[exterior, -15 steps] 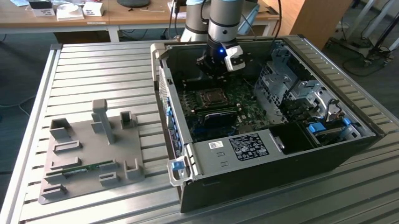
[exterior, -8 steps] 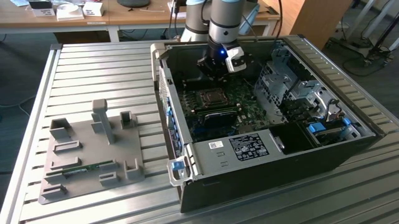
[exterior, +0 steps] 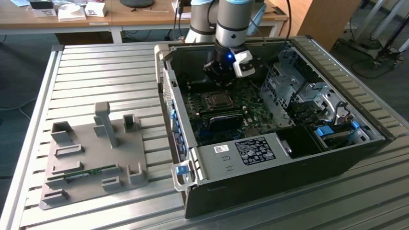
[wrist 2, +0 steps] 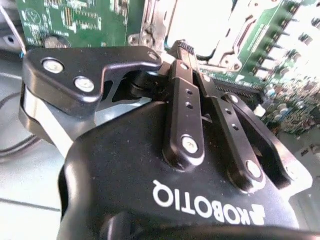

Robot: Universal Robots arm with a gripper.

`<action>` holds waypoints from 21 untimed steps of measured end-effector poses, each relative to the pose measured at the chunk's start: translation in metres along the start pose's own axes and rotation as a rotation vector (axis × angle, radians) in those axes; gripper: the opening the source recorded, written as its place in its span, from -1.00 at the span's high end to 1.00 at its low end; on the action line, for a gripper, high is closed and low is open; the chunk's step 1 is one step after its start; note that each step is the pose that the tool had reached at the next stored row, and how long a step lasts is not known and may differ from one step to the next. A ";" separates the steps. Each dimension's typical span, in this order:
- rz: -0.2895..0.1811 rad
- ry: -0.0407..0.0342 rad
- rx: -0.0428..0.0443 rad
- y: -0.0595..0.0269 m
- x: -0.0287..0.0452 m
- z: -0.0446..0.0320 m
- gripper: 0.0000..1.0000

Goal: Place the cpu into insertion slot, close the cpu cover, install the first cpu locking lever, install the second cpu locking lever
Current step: 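Install the first cpu locking lever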

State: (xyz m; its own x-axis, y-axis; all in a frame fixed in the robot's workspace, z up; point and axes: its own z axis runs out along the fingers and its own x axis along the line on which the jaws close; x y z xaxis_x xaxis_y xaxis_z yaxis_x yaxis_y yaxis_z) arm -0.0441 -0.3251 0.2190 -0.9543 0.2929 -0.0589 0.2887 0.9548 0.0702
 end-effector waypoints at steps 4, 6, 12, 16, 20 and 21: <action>-0.002 -0.0053 0.0182 -0.0004 -0.0001 -0.0001 0.79; -0.002 -0.0053 0.0182 -0.0003 -0.0001 -0.0001 0.79; -0.076 -0.0025 0.0193 -0.0003 0.0000 0.0000 0.79; -0.135 -0.0012 0.0303 -0.0003 -0.0001 0.0001 0.79; -0.168 -0.0037 0.0530 -0.0006 -0.0001 0.0002 0.79; -0.173 -0.0039 0.0549 -0.0009 -0.0001 0.0001 0.79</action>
State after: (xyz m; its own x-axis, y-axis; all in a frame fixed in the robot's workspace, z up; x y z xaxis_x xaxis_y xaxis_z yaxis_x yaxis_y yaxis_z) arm -0.0442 -0.3260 0.2189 -0.9899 0.1239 -0.0692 0.1239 0.9923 0.0042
